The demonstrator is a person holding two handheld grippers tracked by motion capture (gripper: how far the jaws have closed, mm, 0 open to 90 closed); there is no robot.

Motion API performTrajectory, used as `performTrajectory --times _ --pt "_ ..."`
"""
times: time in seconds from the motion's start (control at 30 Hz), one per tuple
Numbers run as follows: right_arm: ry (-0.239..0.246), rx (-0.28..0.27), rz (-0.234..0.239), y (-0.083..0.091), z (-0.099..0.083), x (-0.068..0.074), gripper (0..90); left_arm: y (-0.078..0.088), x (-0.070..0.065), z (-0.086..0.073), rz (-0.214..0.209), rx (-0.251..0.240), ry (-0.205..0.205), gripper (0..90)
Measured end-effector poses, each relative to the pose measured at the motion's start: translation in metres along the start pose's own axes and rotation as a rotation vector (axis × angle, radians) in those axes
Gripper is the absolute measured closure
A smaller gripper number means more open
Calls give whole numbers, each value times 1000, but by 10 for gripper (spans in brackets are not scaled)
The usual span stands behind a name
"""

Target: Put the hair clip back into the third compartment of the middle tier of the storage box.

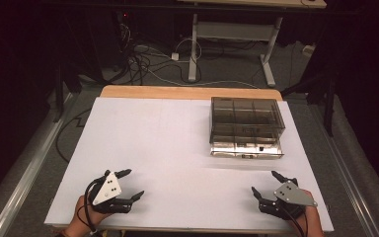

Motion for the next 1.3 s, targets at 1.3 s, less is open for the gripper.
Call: performTrajectory --times 1.3 --pt "-9 -45 20 4 12 5 194 0 3 1 0 0 0 203"
Point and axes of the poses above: each handheld gripper's, and its own axes: y roughly backward along the jaws, z roughly out of its top, x roughly to its left, the point moved 6 cm from there along -y, roughly forward along the jaws, and after that the axes turned 1 degree about -z, right-handed, at the moved point
